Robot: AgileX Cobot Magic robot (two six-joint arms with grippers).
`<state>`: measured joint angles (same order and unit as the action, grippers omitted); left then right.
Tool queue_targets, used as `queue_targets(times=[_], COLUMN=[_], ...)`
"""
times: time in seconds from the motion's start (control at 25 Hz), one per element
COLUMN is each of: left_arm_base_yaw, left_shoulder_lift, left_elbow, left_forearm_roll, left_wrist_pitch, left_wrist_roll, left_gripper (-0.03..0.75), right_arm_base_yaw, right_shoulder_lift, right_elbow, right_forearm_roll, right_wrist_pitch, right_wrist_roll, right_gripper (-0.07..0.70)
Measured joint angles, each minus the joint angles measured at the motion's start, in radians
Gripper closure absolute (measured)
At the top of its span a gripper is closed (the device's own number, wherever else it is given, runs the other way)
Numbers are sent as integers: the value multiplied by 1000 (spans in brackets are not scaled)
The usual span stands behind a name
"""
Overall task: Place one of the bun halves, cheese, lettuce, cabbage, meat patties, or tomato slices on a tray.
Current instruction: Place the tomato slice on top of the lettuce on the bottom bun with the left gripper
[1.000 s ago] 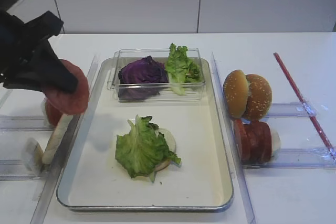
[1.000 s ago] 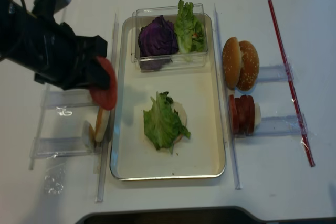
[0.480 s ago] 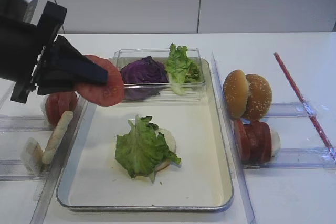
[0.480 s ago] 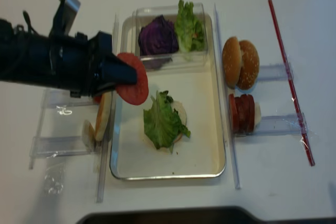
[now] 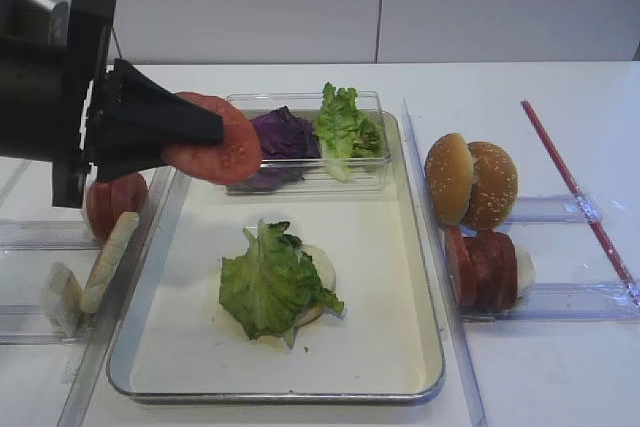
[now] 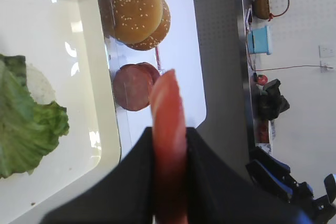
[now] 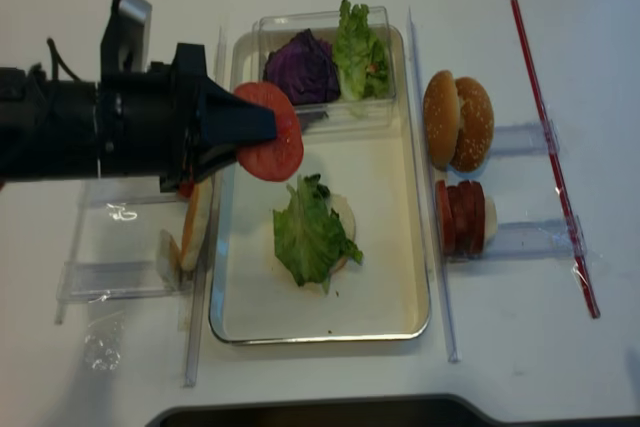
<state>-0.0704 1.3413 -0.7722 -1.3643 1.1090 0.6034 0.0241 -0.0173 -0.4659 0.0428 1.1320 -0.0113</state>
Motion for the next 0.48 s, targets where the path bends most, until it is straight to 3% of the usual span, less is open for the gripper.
queue_targets(times=[0.48], left_arm_base_yaw=[0], left_shoulder_lift=[0], left_elbow=[48], left_forearm_roll=[-132], left_wrist_pitch=[0], left_wrist_roll=[53], left_gripper=[600], right_arm_base_yaw=[0], right_shoulder_lift=[0], right_elbow=[0], right_forearm_roll=[0], right_wrist_pitch=[0], right_wrist_roll=[0], right_gripper=[157])
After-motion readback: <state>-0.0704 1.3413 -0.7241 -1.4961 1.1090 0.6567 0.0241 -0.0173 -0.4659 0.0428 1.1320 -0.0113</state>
